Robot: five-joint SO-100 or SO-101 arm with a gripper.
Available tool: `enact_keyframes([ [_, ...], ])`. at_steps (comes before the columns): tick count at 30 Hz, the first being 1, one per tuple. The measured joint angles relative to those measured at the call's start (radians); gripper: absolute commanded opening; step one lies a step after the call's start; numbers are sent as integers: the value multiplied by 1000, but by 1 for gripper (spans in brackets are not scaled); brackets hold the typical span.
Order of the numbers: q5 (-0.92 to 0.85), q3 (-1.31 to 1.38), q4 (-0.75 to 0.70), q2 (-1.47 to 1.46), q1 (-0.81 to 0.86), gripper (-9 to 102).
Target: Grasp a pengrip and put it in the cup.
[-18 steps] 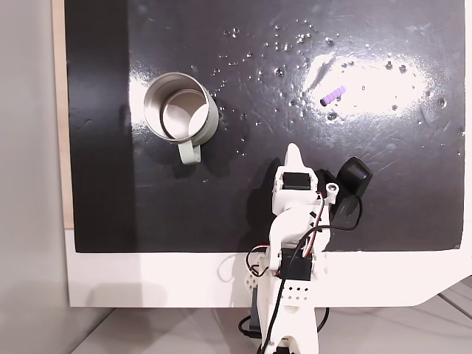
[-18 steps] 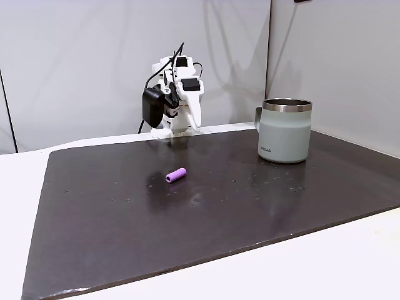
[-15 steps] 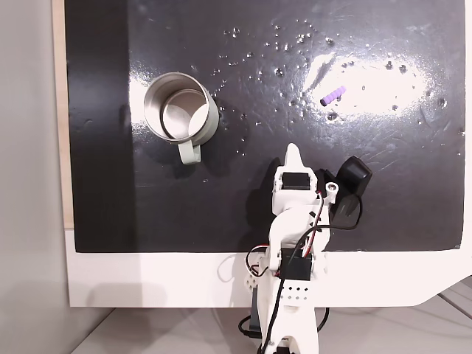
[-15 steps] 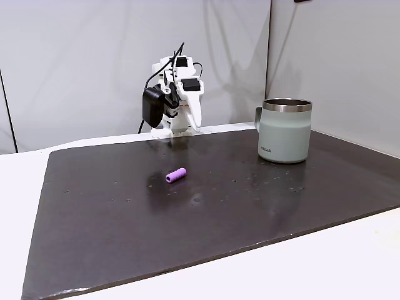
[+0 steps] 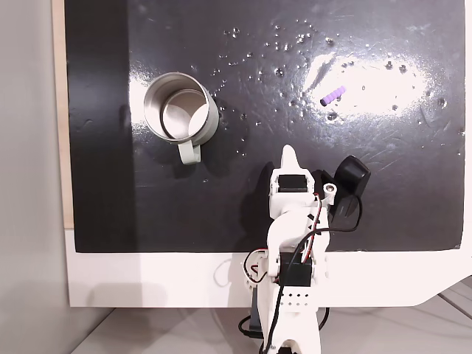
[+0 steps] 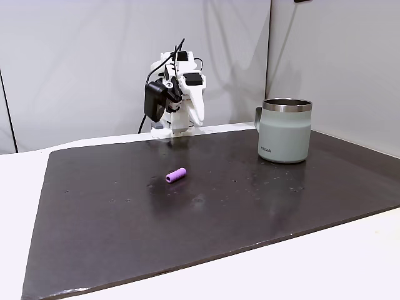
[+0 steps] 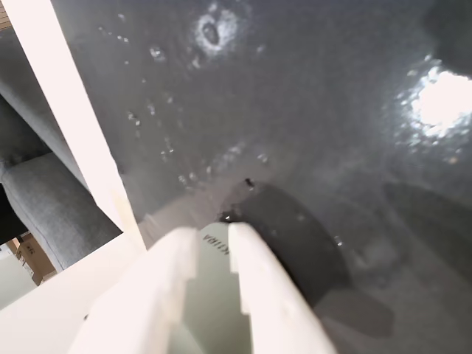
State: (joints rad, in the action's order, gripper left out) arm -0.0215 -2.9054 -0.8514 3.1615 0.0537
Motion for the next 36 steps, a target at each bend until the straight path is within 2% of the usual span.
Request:
enact_keyframes([
  [5, -49, 117, -41, -92, -38, 0],
  [10, -66, 333, -103, -337, -74, 0],
  [18, -100, 778, -308, -818, -80, 0],
  [28, -186, 1106, -515, -1207, -107, 0],
  [36, -333, 1244, -537, -1447, -89, 0],
])
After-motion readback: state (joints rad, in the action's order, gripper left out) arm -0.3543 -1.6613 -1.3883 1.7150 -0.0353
